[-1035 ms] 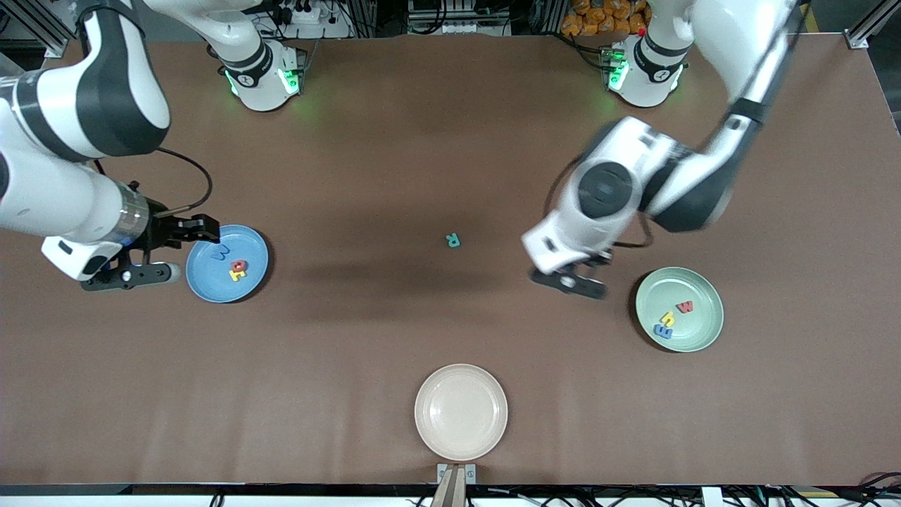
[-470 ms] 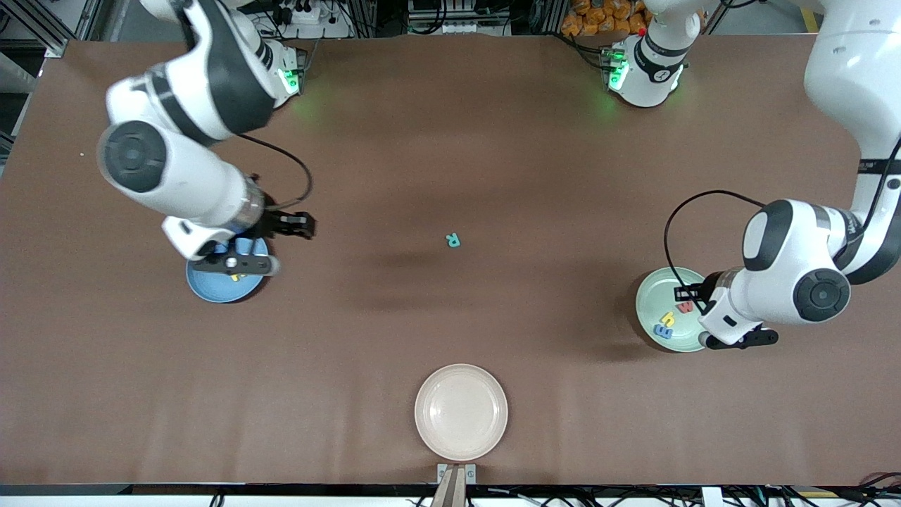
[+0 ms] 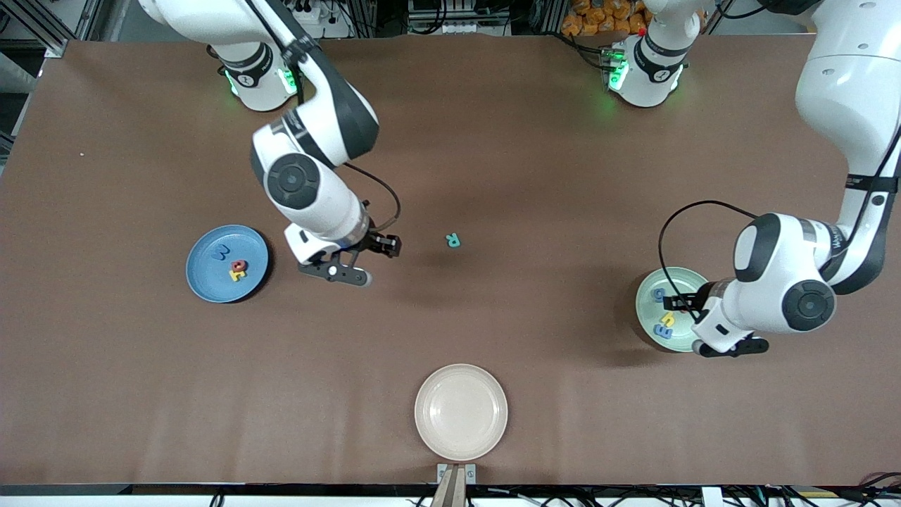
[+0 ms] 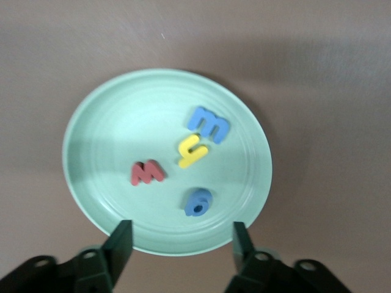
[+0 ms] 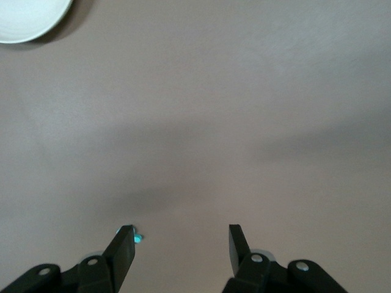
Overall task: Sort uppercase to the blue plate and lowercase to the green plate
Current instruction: 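Lower the right gripper to the teal R while the left gripper withdraws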
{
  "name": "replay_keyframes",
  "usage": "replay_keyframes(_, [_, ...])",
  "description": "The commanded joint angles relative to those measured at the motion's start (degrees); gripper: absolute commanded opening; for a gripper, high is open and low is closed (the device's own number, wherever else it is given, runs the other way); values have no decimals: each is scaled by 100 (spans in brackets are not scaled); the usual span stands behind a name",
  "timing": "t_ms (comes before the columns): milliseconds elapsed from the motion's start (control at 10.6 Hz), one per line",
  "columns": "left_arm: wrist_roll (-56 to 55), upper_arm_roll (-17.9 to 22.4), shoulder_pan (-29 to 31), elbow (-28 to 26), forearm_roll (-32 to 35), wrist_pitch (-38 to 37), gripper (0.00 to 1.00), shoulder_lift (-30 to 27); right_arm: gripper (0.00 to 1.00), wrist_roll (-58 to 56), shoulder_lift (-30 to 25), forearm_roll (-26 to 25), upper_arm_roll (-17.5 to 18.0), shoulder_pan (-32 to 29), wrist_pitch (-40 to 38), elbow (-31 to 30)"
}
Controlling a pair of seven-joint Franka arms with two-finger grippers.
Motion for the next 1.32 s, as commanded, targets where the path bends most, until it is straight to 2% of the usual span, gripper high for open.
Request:
replay_keyframes(0, [118, 46, 3, 39, 67, -54, 100, -540, 71, 560, 446, 54, -57, 316, 495, 110])
replay_keyframes(376, [127, -217, -6, 31, 14, -115, 100, -1918, 70, 967, 1106, -16, -74, 677, 1217, 215])
replay_keyframes(564, [136, -279, 3, 30, 14, -622, 100, -2464, 69, 1377, 1351, -260, -92, 861, 1324, 337])
replay_keyframes(658, [162, -384, 12, 30, -21, -747, 100, -2702, 69, 1658, 1466, -575, -83, 923, 1359, 399])
replay_keyframes(941, [284, -473, -110, 30, -39, -931, 100, -3002, 70, 1749, 1467, -561, -74, 994, 1482, 374])
replay_keyframes(1035, [390, -246, -364, 30, -82, -1037, 100, -3020, 71, 1749, 1493, -570, -65, 1081, 1621, 339])
replay_keyframes(1223, [399, 605, -1136, 39, -441, -1082, 100, -3073, 72, 1758, 1625, -561, -65, 1266, 1912, 286])
